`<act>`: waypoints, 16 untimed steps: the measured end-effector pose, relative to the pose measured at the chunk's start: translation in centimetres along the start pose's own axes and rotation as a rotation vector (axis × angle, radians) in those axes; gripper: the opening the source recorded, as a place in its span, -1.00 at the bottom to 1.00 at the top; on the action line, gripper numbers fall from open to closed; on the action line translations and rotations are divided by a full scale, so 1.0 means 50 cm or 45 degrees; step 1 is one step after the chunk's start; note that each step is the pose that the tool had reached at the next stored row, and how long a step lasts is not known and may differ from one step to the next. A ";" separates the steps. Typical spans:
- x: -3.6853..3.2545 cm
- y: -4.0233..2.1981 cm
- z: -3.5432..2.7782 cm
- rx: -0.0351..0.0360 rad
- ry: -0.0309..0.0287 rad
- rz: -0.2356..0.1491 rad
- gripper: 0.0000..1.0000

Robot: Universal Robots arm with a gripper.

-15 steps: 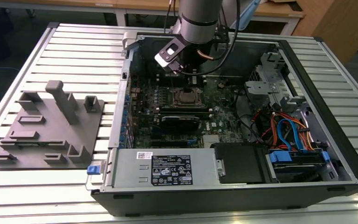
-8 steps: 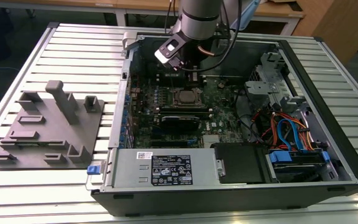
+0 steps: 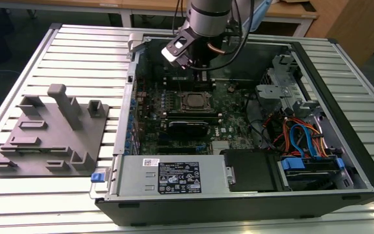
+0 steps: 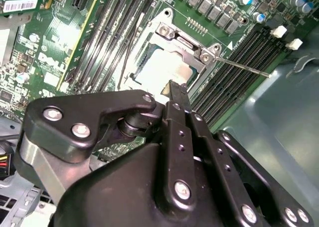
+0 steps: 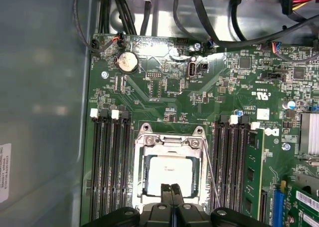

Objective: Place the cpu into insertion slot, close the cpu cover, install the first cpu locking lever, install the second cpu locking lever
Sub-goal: 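Install the first cpu locking lever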

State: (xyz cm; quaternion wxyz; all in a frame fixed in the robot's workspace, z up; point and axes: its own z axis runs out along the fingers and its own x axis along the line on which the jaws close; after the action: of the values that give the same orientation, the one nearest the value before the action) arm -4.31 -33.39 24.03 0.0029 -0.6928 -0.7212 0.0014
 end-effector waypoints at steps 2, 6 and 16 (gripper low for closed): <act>0.000 0.000 0.000 0.0001 -0.0001 -0.003 -0.80; 0.000 0.000 0.000 0.0002 -0.0004 -0.037 -0.80; 0.001 0.000 0.000 0.0006 -0.0020 -0.218 -0.80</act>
State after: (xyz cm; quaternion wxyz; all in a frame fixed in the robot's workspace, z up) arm -4.31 -33.34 24.01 0.0026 -0.6284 -0.7779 0.0019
